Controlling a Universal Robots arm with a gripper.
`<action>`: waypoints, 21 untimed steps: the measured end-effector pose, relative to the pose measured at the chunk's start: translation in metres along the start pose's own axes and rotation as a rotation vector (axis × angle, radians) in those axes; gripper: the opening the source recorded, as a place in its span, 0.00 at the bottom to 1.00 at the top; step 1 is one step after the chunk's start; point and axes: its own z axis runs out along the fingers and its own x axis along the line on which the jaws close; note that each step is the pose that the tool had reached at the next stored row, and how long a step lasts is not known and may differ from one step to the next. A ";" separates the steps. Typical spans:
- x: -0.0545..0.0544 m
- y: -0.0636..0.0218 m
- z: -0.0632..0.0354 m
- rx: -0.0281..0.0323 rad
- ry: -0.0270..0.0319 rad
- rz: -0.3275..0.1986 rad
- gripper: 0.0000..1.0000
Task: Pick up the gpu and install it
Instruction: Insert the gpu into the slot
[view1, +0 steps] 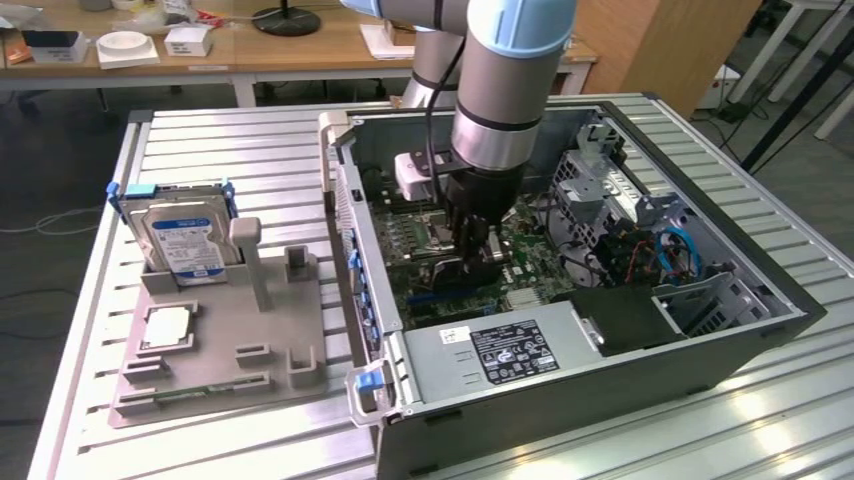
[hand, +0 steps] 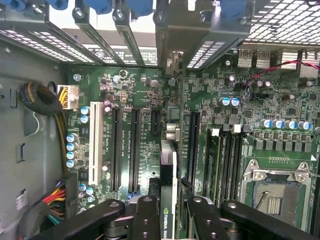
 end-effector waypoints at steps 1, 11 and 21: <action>0.000 0.0001 0.0004 0.0005 0.0004 0.000 0.26; -0.004 0.0013 0.0007 0.0008 0.0014 0.000 0.26; -0.004 0.0022 0.0028 0.0086 0.0016 0.000 0.26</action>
